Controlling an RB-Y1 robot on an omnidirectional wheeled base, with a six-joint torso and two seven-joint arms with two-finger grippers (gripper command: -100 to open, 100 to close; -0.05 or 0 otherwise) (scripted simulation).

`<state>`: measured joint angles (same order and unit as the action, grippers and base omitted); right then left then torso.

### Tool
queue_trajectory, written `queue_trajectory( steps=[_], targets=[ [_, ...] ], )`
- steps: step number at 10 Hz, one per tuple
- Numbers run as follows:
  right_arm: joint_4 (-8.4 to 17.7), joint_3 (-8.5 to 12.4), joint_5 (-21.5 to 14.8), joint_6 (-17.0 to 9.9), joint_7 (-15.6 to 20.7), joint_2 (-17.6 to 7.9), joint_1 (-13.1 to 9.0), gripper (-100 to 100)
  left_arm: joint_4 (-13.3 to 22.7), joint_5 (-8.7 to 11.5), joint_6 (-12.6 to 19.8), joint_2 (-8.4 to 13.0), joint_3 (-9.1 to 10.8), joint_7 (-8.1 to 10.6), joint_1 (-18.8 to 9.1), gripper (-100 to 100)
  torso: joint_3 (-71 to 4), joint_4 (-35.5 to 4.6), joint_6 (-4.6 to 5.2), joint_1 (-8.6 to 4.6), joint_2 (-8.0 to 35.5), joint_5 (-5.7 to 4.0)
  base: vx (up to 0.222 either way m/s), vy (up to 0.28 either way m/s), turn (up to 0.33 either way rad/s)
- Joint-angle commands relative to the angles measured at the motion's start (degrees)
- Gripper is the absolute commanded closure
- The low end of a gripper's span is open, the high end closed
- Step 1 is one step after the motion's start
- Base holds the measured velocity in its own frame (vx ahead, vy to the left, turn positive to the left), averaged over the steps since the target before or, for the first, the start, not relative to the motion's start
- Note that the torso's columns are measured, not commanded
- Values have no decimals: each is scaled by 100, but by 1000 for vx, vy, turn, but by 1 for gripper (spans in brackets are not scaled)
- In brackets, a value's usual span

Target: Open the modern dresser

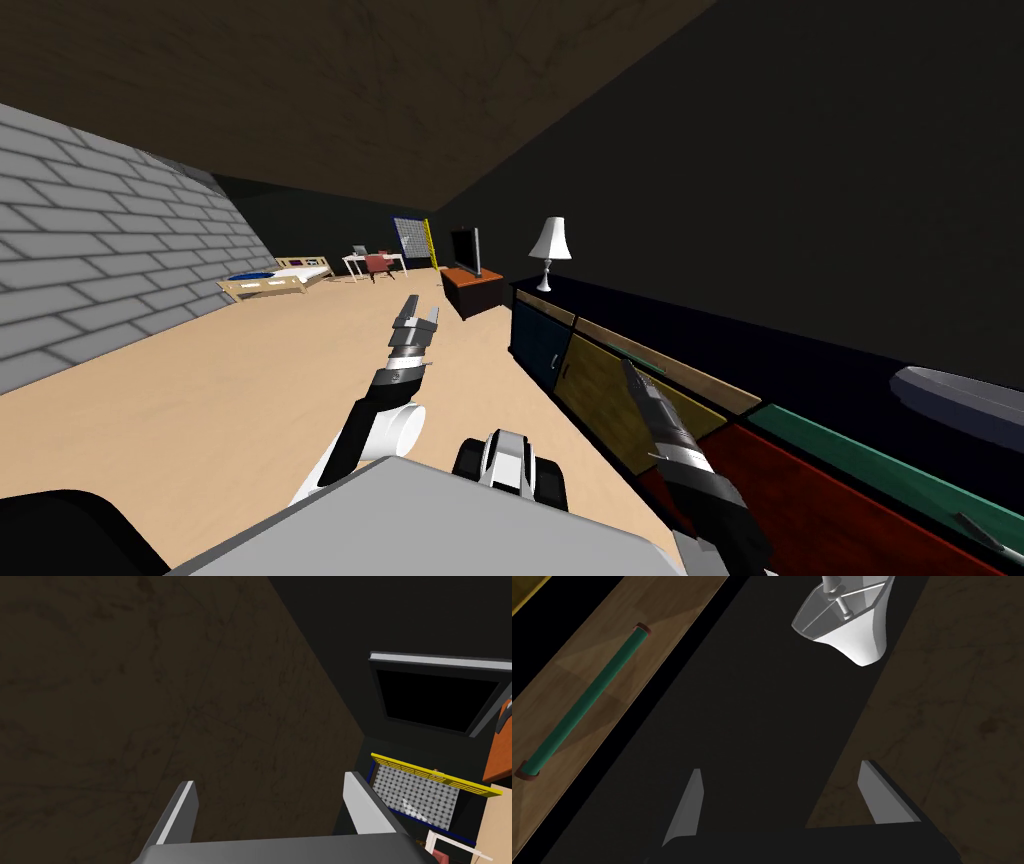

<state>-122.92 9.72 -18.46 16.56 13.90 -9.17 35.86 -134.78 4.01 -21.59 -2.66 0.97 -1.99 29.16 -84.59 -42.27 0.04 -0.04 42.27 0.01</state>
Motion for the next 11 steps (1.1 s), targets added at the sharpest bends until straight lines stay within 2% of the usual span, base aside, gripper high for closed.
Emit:
queue_trajectory(
  steps=[1,2,3,4,5,6,7,8,9,10,11],
  targets=[
    [134,283,-479,-460,319,-45,197,-100,0,0,0,0,0,0,-1,0,2,-1,-6,-3,0,-3,137,85,360],
    [134,283,-574,-489,319,-45,197,-100,0,0,0,0,-1,0,-1,0,-2,1,-4,8,-6,1,121,57,79],
    [209,419,-764,-709,469,-59,287,-100,0,0,0,0,0,0,0,0,2,0,1,1,2,0,114,61,144],
    [209,419,-835,-709,469,-59,287,-100,0,0,0,0,0,0,0,0,5,-2,-5,3,5,-1,81,56,119],
    [288,556,-1047,-931,619,-69,374,-100,0,0,0,0,0,0,0,0,10,-4,-3,2,15,0,81,58,245],
    [288,556,-1102,-931,619,-69,374,-100,0,0,0,0,0,0,-1,0,9,-4,-6,4,10,-1,70,44,105],
    [371,691,-1318,-1155,770,-75,457,-100,0,0,0,0,0,0,0,0,7,-3,0,0,10,-1,109,48,185],
    [371,691,-1374,-1155,770,-75,457,-100,0,0,0,0,0,0,0,0,-1,0,-5,3,-6,-1,88,45,121],
    [457,825,-1574,-1378,921,-76,534,-100,0,0,0,0,0,0,0,0,0,0,-2,3,0,0,100,69,272],
    [457,825,-1649,-1378,921,-76,534,-100,0,0,0,0,0,0,-1,0,0,0,-6,12,-3,1,83,56,94],
    [545,956,-1869,-1597,1070,-74,605,-100,0,0,0,0,0,0,0,0,4,-1,-1,5,5,1,101,56,172]
  ],
)
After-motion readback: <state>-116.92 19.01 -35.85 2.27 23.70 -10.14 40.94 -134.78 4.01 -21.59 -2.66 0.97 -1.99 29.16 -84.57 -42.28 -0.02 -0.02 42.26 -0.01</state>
